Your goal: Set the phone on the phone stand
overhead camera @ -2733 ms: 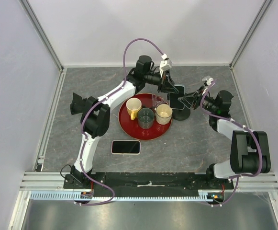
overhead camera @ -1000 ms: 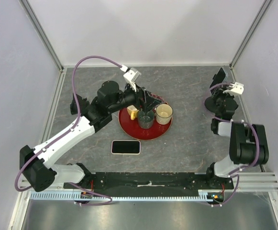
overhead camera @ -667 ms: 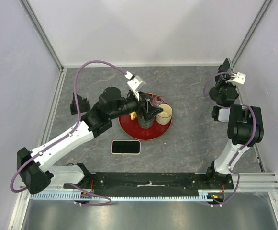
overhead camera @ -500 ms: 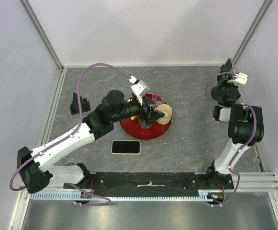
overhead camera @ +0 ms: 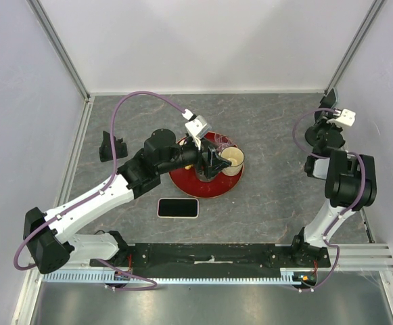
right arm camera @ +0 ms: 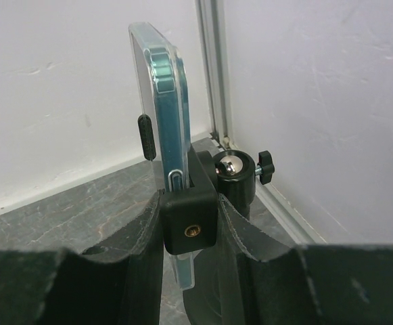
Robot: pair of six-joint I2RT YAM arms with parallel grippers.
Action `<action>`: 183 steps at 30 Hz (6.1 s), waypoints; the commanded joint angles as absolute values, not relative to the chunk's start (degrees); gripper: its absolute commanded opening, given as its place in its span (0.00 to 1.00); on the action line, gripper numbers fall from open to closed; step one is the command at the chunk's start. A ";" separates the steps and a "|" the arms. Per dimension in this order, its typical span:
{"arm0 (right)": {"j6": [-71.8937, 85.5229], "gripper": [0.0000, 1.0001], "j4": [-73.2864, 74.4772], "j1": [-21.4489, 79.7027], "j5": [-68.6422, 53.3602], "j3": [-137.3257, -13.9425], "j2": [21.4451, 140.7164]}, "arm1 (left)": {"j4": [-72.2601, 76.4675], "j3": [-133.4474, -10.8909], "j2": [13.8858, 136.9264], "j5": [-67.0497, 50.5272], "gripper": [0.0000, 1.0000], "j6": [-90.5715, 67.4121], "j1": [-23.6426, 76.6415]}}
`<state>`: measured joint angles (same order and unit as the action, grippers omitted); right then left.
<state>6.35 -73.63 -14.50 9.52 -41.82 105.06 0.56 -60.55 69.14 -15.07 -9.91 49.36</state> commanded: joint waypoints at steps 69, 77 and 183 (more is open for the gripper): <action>33.14 0.98 19.43 25.05 -5.09 -54.14 56.95 | -5.54 -63.18 83.37 2.03 0.79 -23.03 -14.76; 29.53 0.98 19.95 25.05 -5.97 -52.30 54.23 | -4.58 -64.07 89.82 -0.78 0.66 -19.16 -15.03; 0.87 0.00 -7.12 46.07 69.38 -30.41 26.61 | 26.28 -54.84 62.05 -42.80 0.61 -33.93 5.19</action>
